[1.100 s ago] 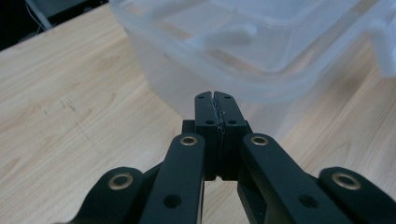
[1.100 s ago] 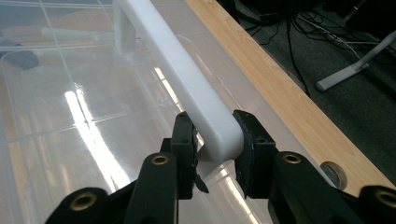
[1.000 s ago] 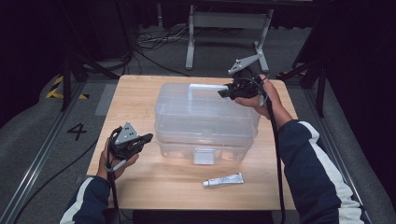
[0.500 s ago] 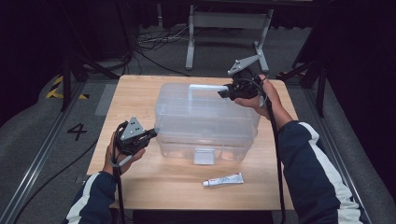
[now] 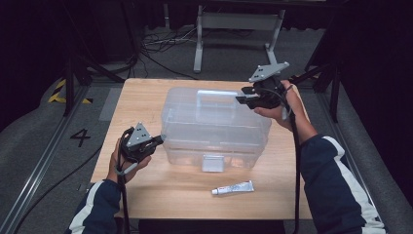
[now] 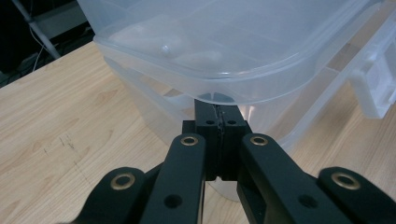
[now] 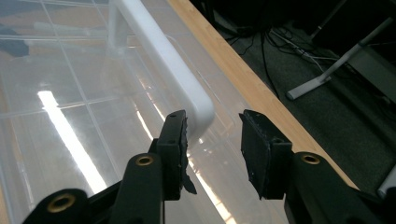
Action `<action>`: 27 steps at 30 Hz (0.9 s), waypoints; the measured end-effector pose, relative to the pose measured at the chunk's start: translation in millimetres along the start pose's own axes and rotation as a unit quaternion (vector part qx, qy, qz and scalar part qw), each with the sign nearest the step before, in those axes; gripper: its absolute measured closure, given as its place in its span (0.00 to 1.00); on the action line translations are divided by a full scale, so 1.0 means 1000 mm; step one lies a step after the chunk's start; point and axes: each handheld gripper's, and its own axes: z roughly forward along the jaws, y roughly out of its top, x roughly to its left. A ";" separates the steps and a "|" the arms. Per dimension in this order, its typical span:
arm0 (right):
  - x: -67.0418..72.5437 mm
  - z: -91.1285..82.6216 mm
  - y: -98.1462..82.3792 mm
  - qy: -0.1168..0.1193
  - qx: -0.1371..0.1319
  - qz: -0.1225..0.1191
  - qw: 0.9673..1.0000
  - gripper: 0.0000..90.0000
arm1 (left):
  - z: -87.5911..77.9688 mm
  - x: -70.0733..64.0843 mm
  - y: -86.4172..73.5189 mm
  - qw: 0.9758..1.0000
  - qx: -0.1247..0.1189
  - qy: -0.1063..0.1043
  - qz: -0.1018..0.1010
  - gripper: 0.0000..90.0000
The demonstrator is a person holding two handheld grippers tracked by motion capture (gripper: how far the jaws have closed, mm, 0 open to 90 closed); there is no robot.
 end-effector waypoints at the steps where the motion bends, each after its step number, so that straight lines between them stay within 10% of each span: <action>1: -0.001 -0.005 -0.003 -0.002 -0.006 -0.001 1.000 0.67 | 0.000 0.000 0.000 1.000 0.000 0.001 0.001 1.00; 13: -0.015 -0.062 -0.068 -0.052 -0.065 0.017 0.996 0.62 | -0.001 0.000 0.002 1.000 0.000 0.001 0.001 1.00; 27: -0.010 -0.058 -0.132 -0.050 -0.063 0.045 0.996 0.50 | -0.002 0.000 0.006 1.000 0.001 0.009 0.006 0.99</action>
